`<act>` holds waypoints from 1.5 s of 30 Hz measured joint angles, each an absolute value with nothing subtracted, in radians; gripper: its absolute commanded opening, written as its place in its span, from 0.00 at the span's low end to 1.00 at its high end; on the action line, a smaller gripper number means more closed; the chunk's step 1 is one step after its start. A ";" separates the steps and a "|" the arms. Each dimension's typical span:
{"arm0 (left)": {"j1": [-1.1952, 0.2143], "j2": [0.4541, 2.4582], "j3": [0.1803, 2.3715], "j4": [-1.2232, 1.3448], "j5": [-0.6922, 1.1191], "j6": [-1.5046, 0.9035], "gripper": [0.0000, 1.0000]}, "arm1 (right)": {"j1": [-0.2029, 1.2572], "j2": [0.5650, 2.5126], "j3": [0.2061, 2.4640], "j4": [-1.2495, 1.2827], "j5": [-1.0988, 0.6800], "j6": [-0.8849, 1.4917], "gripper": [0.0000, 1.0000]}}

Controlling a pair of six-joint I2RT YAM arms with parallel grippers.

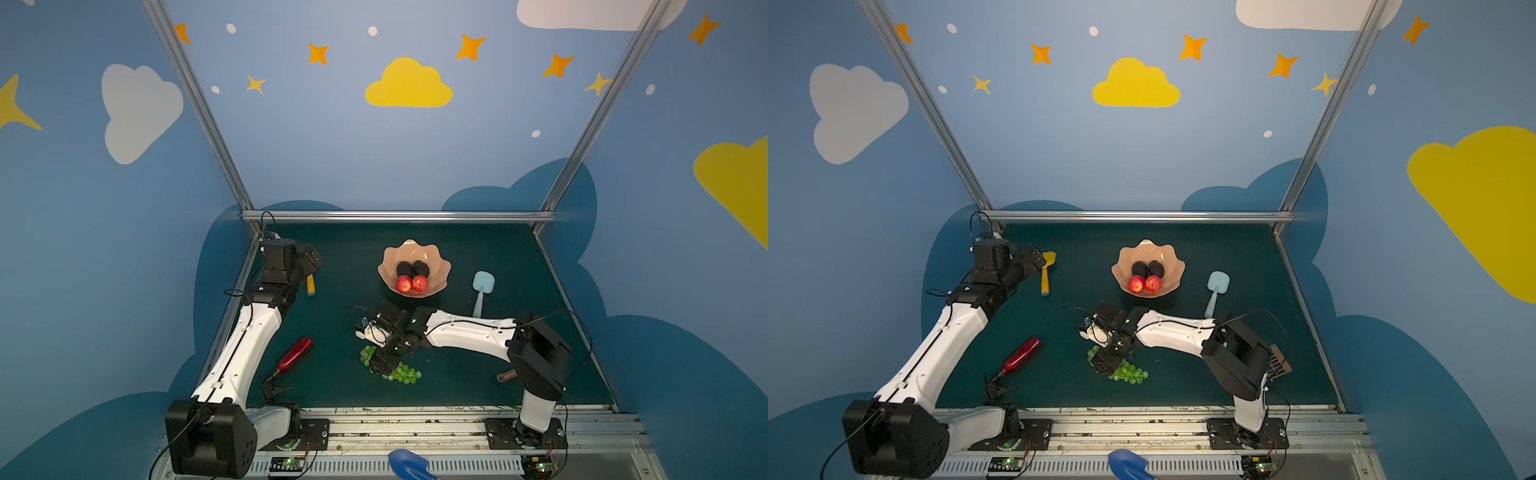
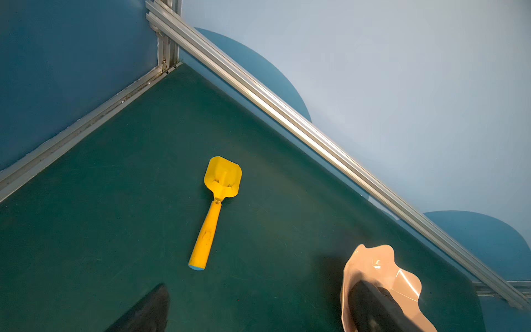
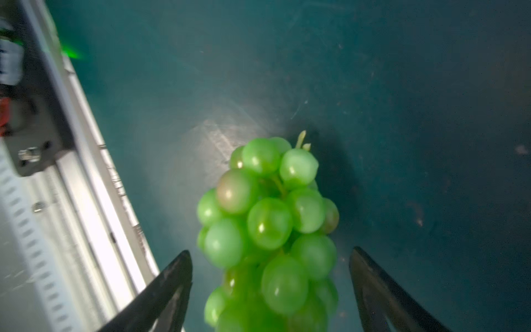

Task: Arrange fruit in a fruit bowl
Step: Pick up the fruits from the bottom-center of the table, then place the fruits in the fruit bowl.

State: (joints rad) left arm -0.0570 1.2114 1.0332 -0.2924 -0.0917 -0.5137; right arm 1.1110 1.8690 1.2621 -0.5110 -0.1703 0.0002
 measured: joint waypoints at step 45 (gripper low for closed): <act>-0.020 1.123 0.968 -0.272 -0.102 -0.533 1.00 | 0.542 1.802 1.721 -0.739 -0.065 0.102 0.31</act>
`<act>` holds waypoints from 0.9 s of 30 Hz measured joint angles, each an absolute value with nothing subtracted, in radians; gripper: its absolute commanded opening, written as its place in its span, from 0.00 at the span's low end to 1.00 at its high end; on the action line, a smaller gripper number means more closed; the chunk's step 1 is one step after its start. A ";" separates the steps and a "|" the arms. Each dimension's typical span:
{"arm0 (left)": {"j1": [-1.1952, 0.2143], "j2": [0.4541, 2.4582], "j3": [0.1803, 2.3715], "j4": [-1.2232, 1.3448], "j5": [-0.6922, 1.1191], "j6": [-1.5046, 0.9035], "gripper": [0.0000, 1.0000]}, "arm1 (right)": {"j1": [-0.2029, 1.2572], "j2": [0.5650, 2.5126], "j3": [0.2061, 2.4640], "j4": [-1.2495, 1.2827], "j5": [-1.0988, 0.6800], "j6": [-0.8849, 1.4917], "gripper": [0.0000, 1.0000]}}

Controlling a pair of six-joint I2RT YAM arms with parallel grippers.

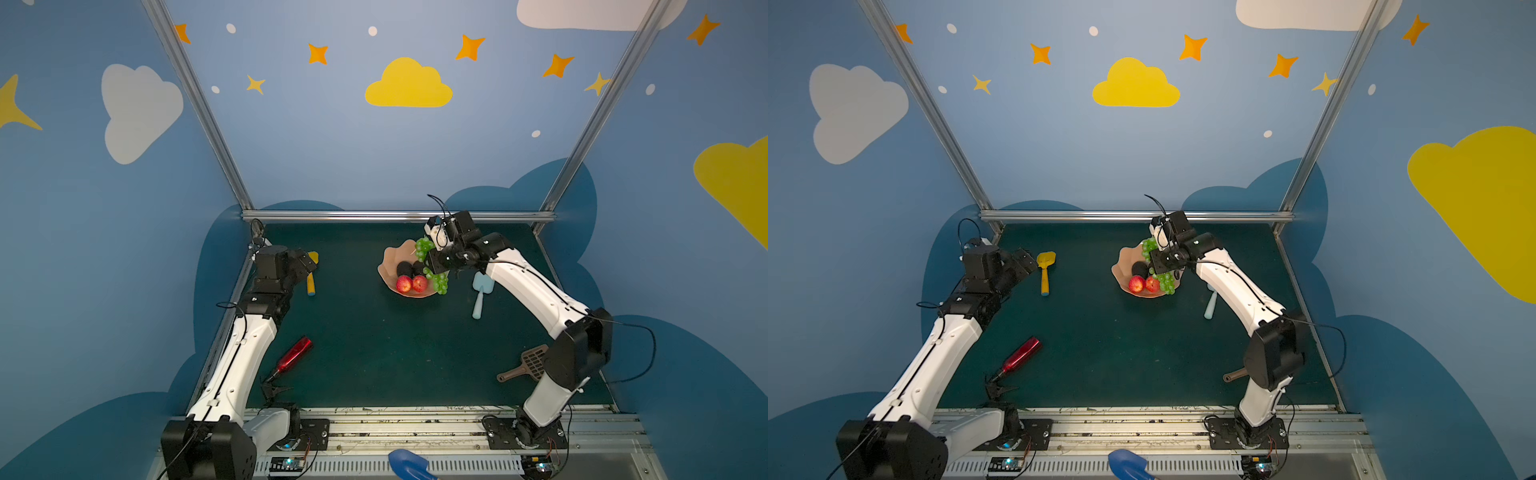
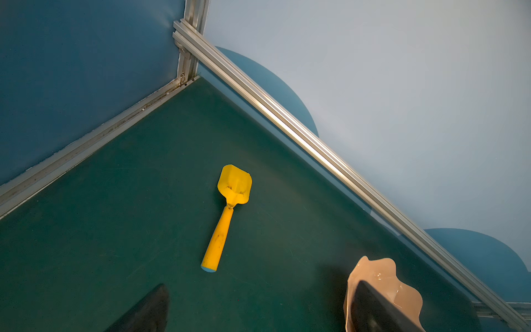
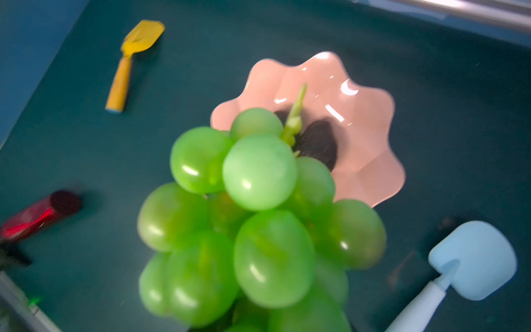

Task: Arrange fruit in a fruit bowl
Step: Place the fruits in the fruit bowl.

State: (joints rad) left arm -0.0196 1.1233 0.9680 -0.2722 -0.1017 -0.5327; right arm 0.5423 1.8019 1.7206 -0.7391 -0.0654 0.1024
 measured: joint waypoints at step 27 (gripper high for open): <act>-0.017 1.031 0.936 -0.270 -0.081 -0.540 1.00 | 0.516 2.403 2.381 -1.123 -0.122 0.070 0.69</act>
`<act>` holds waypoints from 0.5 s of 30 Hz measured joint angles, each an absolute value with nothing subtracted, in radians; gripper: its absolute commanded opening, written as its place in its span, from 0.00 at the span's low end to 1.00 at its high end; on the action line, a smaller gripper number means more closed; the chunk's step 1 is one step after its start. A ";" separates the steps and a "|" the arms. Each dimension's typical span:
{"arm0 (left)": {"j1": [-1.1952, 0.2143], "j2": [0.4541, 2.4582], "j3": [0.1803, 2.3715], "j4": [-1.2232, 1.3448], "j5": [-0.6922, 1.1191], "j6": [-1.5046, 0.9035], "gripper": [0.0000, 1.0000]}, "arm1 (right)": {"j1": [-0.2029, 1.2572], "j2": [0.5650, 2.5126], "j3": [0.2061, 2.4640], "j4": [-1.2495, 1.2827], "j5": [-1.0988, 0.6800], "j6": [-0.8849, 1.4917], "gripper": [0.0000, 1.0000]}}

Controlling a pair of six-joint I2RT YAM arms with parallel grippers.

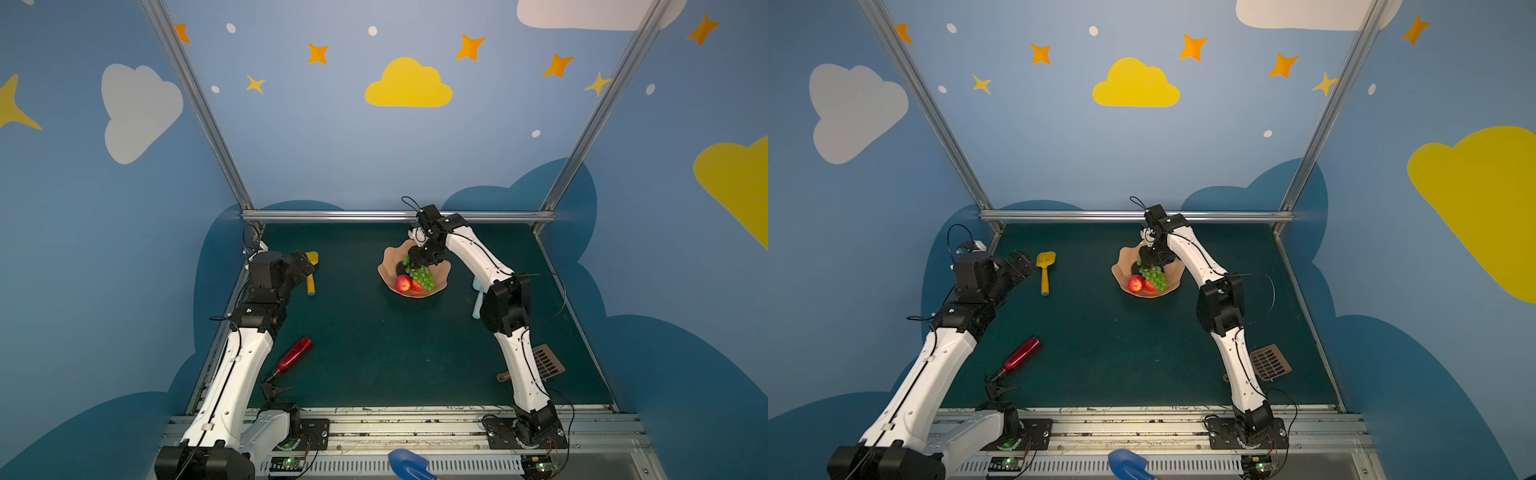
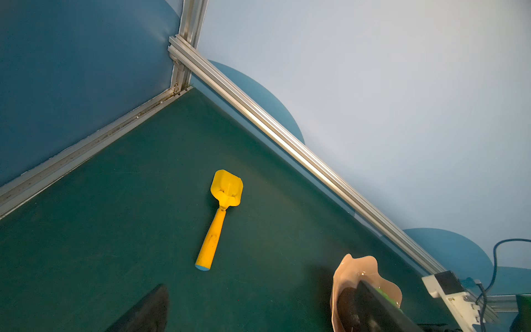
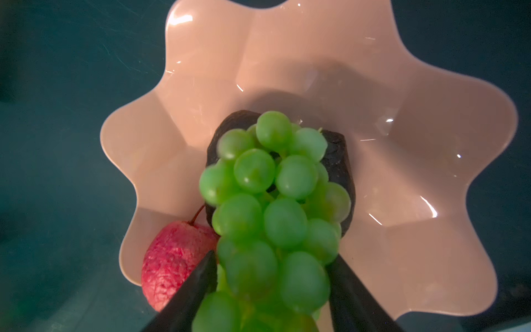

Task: Arrange fruit in a fruit bowl
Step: Place the fruits in the fruit bowl.

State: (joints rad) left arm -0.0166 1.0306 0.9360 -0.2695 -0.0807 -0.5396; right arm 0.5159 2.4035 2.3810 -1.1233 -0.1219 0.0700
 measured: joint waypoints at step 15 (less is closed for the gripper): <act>-0.049 1.037 0.781 -0.032 -0.038 -0.402 1.00 | 0.439 1.921 1.877 -0.856 -0.167 0.178 0.91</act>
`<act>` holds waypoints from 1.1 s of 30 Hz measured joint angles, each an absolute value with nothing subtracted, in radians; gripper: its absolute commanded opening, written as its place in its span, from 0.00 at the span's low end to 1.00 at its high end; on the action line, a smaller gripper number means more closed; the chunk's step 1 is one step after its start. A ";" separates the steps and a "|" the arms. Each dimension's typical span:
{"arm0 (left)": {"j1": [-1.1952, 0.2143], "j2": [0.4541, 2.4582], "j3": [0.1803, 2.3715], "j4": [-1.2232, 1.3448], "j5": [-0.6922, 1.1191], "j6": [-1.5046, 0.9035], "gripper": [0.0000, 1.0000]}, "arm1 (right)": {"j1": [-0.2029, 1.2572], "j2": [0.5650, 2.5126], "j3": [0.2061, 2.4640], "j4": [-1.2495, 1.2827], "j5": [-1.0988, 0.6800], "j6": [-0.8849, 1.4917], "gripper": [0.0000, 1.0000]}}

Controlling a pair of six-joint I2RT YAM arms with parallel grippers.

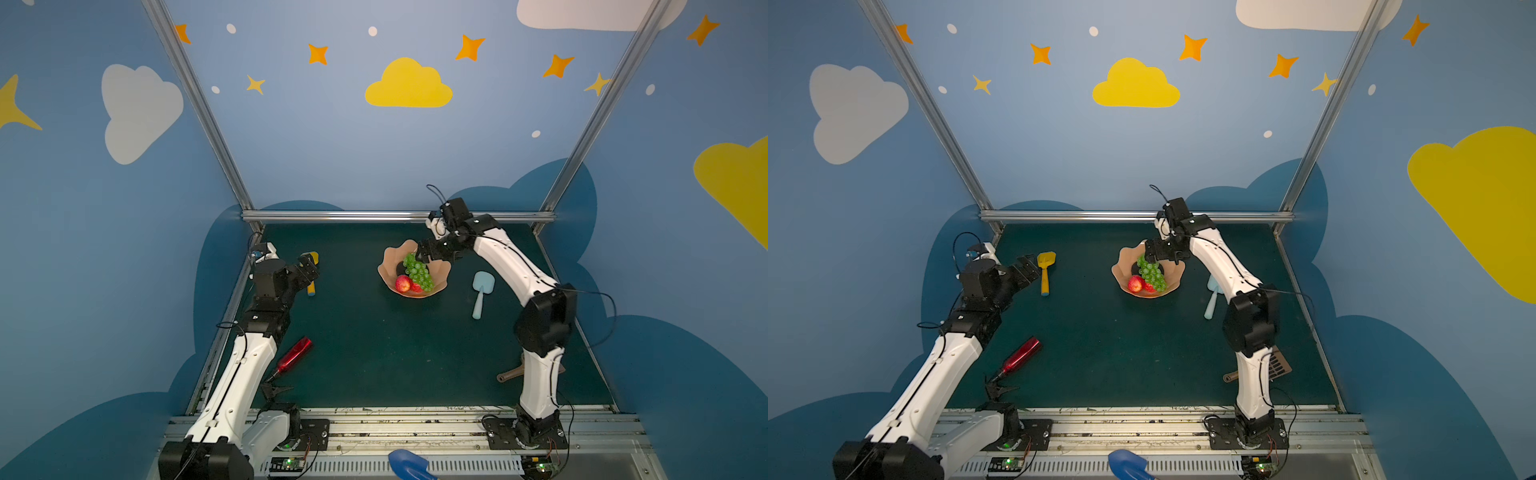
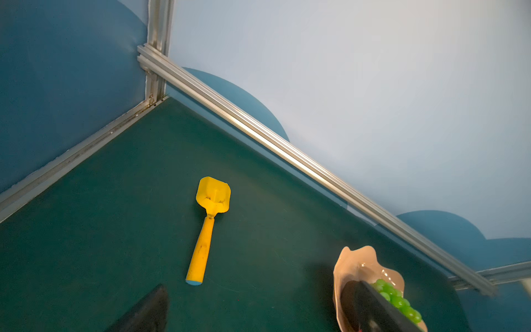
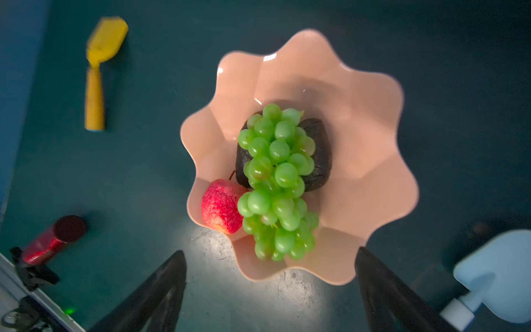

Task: Arrange fruit in a fruit bowl
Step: Place the fruits in the fruit bowl, then reset both arms

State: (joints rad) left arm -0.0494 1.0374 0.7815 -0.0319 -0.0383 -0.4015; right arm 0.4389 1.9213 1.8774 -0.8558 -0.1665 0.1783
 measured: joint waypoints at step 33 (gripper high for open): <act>0.014 1.516 0.422 0.682 -0.139 -0.074 1.00 | 0.106 1.352 0.481 0.319 0.321 0.128 0.93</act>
